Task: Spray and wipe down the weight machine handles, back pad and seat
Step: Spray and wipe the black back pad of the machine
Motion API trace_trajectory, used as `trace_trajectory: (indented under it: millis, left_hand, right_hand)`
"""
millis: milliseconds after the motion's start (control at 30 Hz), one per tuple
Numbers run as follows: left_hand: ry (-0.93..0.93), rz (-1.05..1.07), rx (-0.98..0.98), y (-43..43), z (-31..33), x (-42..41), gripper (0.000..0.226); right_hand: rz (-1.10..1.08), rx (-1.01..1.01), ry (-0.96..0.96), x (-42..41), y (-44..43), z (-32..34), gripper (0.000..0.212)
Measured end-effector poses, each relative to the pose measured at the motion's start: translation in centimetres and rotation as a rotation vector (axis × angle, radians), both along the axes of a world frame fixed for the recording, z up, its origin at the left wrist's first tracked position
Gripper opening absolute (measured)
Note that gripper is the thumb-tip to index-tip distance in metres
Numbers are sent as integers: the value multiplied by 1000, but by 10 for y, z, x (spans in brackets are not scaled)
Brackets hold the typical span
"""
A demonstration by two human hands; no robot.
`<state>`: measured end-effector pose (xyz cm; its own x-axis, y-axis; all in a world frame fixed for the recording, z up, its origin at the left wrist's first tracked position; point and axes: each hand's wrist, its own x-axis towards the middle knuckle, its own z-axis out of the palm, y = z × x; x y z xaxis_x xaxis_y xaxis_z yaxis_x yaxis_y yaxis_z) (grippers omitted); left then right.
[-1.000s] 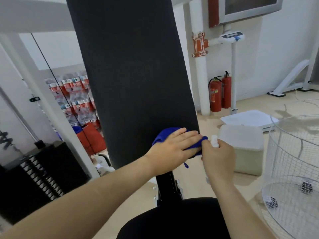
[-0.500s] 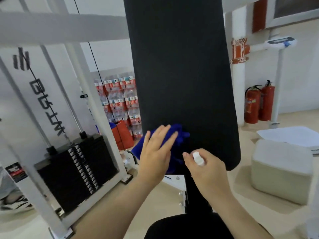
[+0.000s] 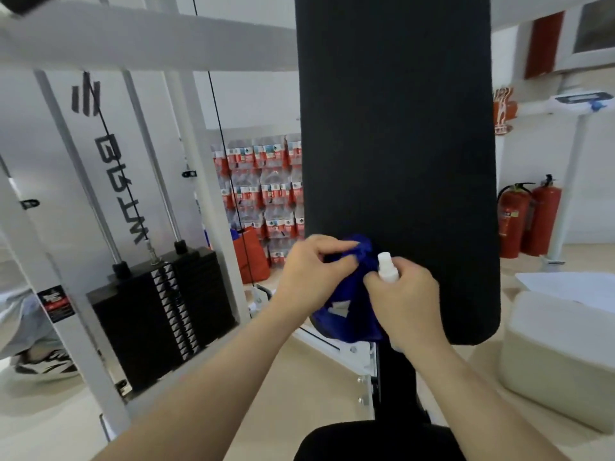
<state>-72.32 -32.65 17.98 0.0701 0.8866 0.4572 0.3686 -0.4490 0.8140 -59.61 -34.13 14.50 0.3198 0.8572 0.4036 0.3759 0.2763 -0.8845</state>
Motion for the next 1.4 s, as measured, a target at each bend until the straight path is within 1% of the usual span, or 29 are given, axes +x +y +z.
trace_trajectory:
  millis: [67,133,200,267,300,367,433,467,500,567,600,667,700,767,800,833,867,900,933,1000,1067,1100,1167,1200,1267,1333,1400]
  left_hand:
    - [-13,45,74,5,28,-20,27]
    - [30,158,239,14,59,-38,30]
    - [-26,254,392,32,88,-48,29]
    - [-83,268,503,56,110,-44,22]
    - [-74,287,531,70,116,-37,19]
    - [26,399,536,98,113,-21,25]
    - [159,559,527,109,91,-3,32]
    - [207,593,564,105,78,5,34]
    - [237,591,635,100,68,10,37]
    - [245,546,776,95,63,11,44]
    - [218,531,791,96,68,7,43]
    - [76,488,713,103,77,-2,34]
    - [-49,463,639,109,81,-6,30]
    - [-349,389,390,126,82,-11,28]
    - [-465,348,254,135,80,-14,27]
    - [-518,321,149,142,80,-18,24]
    - [-523,301,79,144,80,-21,20]
    - [-495,288,38,146,78,-24,19]
    - [-457,284,17,143,72,-26,18]
    - [-306,358,-81,135,40,-35,12]
    - [-106,425,-288,121,-11,-43,15]
    - [-42,410,-363,113,-35,-45,18]
    - [-16,372,-426,97,-66,-48,19]
    - [-17,378,-413,93,-70,-50,19]
    - [-55,397,-315,86,-60,-53,15]
    - [-163,410,-206,80,-36,-52,10]
    - [-312,412,-101,77,-6,-48,15]
  right_hand:
    - [-133,126,-36,5,5,23,25]
    - [-207,218,31,14,6,48,26]
    - [-241,255,120,23,10,62,25]
    - [-289,265,172,29,17,66,17]
    - [-316,247,192,30,20,64,14]
    - [-339,189,224,32,25,57,10]
    - [-293,134,222,34,29,53,9]
    - [-263,118,215,36,29,53,8]
    - [-239,110,208,38,28,54,8]
    - [-210,102,211,45,30,54,16]
    - [-196,106,222,48,31,55,20]
    - [-166,103,307,54,34,54,22]
    - [-148,99,372,55,35,54,22]
    - [-122,84,477,60,35,55,21]
    - [-112,74,500,62,36,55,21]
    - [-107,65,500,61,37,54,20]
    - [-114,67,475,59,38,54,18]
    - [-140,79,410,56,39,53,14]
    - [-179,94,294,52,41,52,12]
    - [-249,88,-23,41,37,50,19]
    - [-308,30,-349,30,30,44,23]
    - [-329,12,-457,25,27,40,21]
    - [-342,-28,-591,23,20,29,16]
    - [-344,-43,-637,27,18,25,14]
    - [-366,-58,-696,38,14,24,15]
    - [-403,8,-705,50,15,38,21]
    - [-433,96,-714,59,24,60,24]
